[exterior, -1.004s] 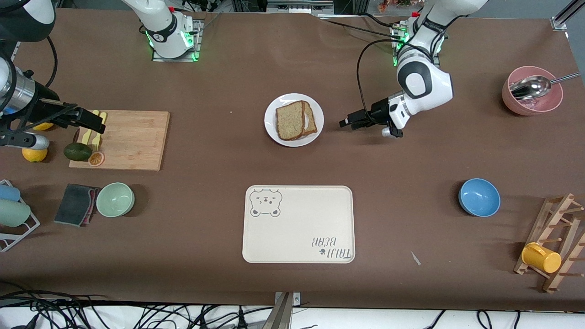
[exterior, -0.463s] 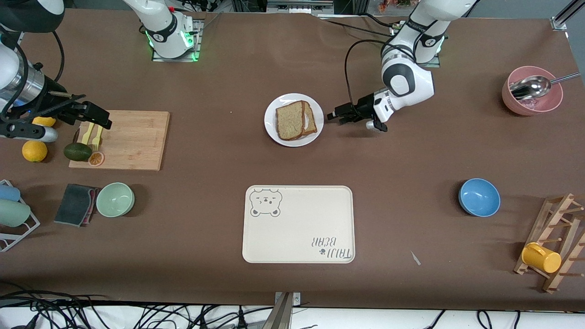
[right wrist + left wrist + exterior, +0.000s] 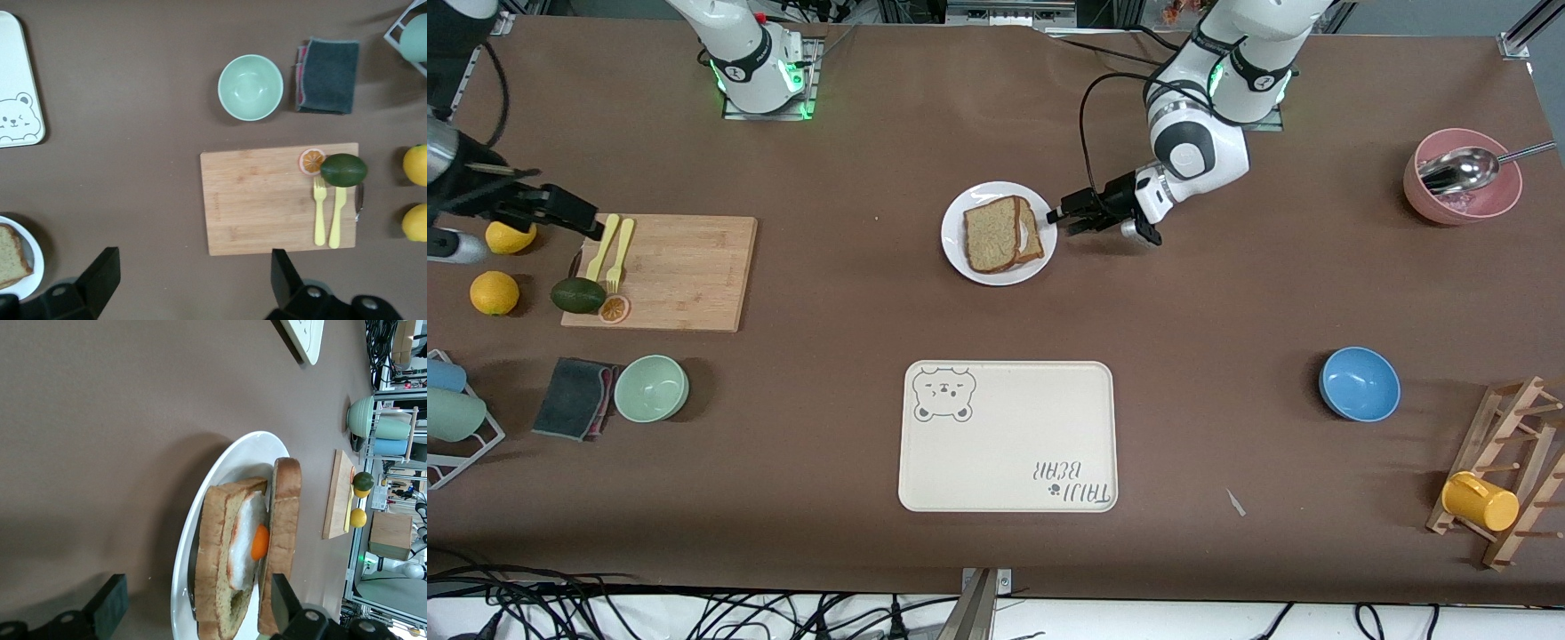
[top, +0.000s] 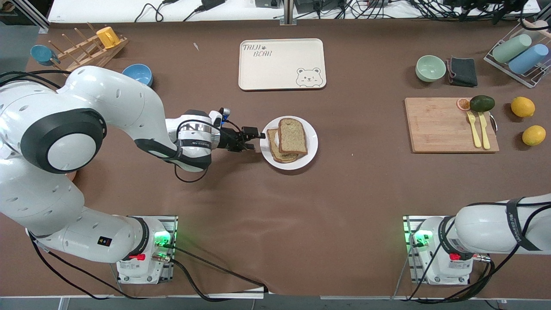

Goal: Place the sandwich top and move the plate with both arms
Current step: 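Grasp the rim of the white plate with the left gripper, then slide the white plate onto the bear tray with the left gripper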

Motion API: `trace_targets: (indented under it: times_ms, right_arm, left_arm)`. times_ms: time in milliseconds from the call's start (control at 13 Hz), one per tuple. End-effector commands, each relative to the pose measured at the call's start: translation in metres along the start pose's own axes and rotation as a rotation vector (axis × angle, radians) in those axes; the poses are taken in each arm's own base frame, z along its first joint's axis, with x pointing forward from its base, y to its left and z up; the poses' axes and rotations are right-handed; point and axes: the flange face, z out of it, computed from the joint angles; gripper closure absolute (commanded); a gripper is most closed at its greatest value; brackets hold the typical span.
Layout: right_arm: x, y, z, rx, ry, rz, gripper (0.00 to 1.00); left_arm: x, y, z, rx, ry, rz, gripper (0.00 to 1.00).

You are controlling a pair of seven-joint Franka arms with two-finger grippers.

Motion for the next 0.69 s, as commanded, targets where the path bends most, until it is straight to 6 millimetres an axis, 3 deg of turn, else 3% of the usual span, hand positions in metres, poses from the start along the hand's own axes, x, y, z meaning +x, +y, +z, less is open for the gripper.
trace_targets:
  times_ms: [0,309,618]
  right_arm:
    - [-0.001,0.0,-0.004,-0.007,0.004,-0.018,0.0]
    - [0.0,-0.005,-0.003,-0.035,0.018,0.012,0.0]
    - [0.0,-0.025,0.0,-0.058,0.017,0.015,0.0]
  left_arm:
    - [-0.005,-0.005,0.009,-0.001,0.016,0.001,0.1]
    - [-0.01,-0.006,0.023,-0.017,0.049,0.0,0.2]
    - [-0.013,-0.005,0.027,-0.02,0.047,-0.008,0.49]
